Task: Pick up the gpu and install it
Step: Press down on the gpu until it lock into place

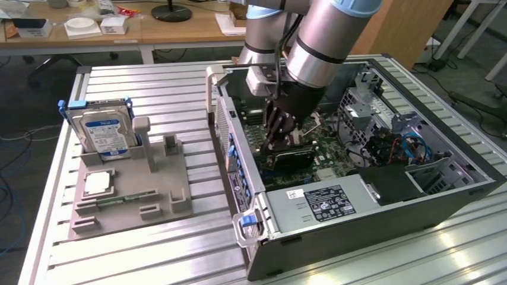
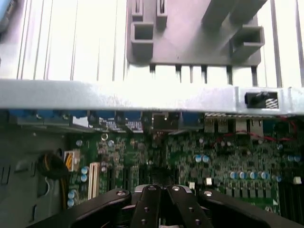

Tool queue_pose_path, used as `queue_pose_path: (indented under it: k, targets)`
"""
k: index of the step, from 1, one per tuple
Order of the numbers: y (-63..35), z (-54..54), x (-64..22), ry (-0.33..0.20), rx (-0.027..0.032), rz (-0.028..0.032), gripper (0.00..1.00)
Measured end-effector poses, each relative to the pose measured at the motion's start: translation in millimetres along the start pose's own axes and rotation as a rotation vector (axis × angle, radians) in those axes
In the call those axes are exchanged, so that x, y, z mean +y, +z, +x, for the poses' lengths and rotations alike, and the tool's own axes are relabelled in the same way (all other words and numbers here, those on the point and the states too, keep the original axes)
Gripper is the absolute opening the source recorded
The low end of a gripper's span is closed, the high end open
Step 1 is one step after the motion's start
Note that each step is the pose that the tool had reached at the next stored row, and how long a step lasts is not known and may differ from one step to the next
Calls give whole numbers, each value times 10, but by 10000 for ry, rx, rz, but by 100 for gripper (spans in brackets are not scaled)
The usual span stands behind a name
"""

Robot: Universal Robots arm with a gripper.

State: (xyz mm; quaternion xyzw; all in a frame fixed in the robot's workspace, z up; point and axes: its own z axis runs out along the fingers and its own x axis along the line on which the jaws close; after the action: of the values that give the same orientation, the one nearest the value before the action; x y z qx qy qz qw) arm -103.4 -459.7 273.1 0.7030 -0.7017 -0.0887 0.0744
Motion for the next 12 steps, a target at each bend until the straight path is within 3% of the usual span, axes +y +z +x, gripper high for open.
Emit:
queue_pose_path:
  k: [6,8,9,10,12]
  targets:
    - [-14,0,-58,21,-5,-1067,10]
    - [-25,0,-99,27,-3,-1316,10]
    - [-29,0,-116,29,-6,-1416,10]
    - [-30,-7,-122,30,-6,-1467,10]
    - [-30,-38,-122,34,2,-1474,10]
